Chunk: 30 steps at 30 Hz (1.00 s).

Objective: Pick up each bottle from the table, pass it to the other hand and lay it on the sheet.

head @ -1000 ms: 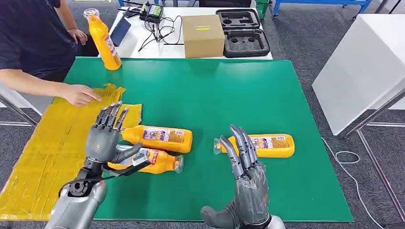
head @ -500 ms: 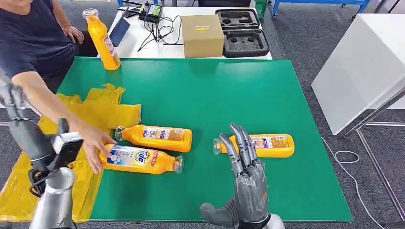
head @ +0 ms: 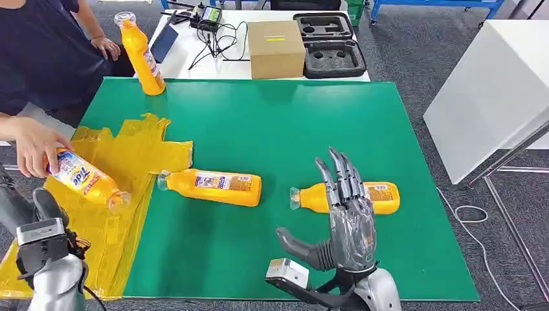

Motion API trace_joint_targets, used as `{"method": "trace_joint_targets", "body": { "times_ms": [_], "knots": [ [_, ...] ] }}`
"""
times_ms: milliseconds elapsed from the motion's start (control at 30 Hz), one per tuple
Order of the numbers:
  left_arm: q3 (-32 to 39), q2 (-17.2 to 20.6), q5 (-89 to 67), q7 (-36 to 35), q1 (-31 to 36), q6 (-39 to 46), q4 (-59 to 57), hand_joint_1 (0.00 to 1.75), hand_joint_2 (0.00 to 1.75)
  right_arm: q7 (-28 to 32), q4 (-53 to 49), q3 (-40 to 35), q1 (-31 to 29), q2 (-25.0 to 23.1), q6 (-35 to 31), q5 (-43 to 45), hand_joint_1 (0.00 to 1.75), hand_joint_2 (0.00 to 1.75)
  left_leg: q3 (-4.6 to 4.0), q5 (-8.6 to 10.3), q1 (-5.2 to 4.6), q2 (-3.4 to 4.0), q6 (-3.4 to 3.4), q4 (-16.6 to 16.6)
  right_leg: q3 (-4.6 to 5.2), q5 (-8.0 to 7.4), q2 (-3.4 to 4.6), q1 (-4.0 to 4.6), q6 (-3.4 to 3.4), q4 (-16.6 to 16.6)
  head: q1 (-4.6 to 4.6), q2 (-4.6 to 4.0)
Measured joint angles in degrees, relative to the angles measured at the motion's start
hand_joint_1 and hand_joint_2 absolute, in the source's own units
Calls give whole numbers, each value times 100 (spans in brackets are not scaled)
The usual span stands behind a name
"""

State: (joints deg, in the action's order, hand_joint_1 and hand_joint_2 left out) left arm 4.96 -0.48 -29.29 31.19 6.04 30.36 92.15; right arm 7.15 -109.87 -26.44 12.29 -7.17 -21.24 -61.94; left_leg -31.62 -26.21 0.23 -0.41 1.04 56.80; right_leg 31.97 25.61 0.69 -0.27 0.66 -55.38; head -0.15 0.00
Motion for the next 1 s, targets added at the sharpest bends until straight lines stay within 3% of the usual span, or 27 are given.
{"method": "trace_joint_targets", "body": {
  "times_ms": [400, 567, 733, 1000],
  "knots": [
    [-103, -7, 74, -13, 4, -72, 55, 0, 0, -15, 227, 297, -71, -140, 30, -48, 0, 175, -2, 0, 1, 2, 0, 0, 2, 1, 0, 1, 0, 0, -2, 0],
    [-113, -50, 832, -107, 137, -829, 24, 0, 0, -371, 438, 391, -248, -192, 447, -456, 0, 175, 0, 1, 1, 1, 1, 0, 2, -1, 0, 1, 1, 0, -2, 0],
    [-317, -221, 1576, -243, 696, -1467, -337, 0, 0, -625, 1367, 496, -918, -229, 706, -553, 0, 175, -2, 20, -2, 0, 11, 0, 0, -19, 0, 0, 22, 0, 0, 0],
    [-863, -461, 1914, -376, 1313, -1265, -920, 0, 0, -1032, 4079, 93, -2475, -512, 535, -332, 0, 175, -4, 33, -1, 8, 13, 3, 6, -40, 2, -1, 21, -1, -2, 0]
  ]
}}
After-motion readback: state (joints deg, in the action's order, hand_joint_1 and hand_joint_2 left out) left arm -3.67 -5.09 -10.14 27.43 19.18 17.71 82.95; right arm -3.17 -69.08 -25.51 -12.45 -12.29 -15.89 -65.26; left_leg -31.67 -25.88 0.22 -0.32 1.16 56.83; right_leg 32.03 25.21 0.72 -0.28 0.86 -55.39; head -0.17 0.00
